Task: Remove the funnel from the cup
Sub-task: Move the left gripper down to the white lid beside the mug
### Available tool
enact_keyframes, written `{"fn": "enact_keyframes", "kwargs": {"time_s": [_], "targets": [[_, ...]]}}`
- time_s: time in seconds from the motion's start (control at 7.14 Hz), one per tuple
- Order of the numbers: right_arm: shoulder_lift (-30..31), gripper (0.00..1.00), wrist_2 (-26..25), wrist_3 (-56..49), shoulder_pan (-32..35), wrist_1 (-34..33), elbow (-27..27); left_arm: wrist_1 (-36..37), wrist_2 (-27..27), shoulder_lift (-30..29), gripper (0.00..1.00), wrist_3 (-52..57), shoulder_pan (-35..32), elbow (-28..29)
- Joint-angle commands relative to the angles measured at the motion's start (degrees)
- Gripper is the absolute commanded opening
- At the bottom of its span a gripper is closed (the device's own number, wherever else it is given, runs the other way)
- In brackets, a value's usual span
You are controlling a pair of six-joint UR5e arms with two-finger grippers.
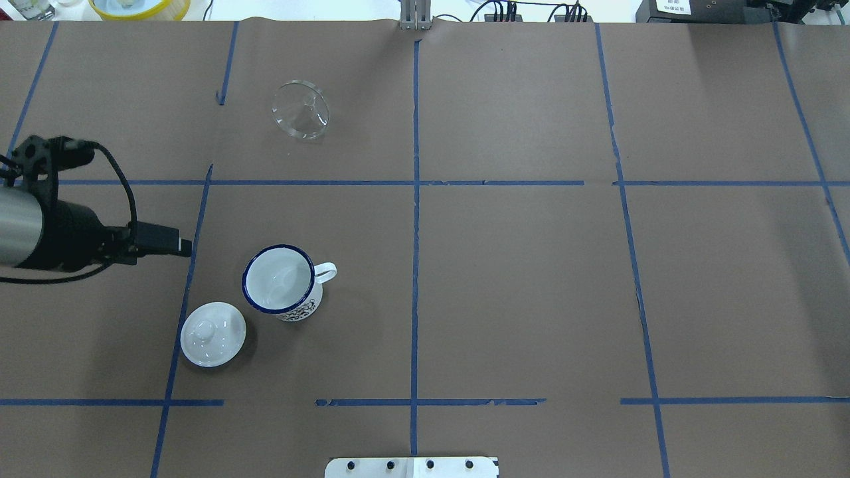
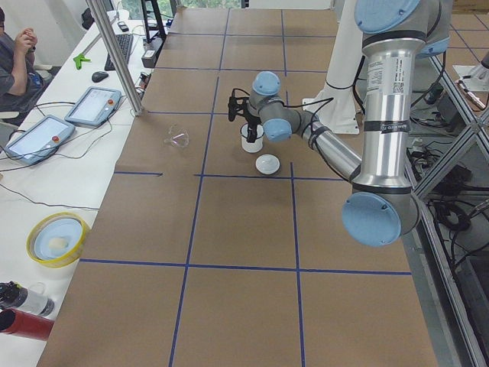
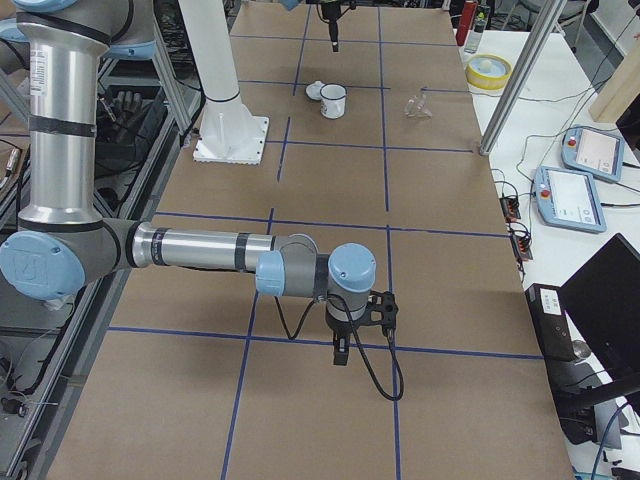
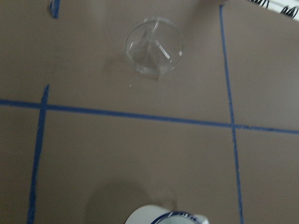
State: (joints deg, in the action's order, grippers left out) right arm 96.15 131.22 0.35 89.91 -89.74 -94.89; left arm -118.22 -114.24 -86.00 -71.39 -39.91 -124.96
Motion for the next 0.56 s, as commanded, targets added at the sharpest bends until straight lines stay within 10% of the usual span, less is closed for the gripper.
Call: {"fn": "enact_keyframes", "kwargs": {"time_s": [0.0,0.42], "targets": [[0.00,1.00,0.00,0.00,0.00,0.00,0.06,0.18,9.52,4.69,1.00,-2.78,10.94,0.06],[0.00,1.00,0.00,0.00,0.00,0.00,-0.03,0.70,14.39,1.47,1.00,-5.69,15.12,6.99]]}}
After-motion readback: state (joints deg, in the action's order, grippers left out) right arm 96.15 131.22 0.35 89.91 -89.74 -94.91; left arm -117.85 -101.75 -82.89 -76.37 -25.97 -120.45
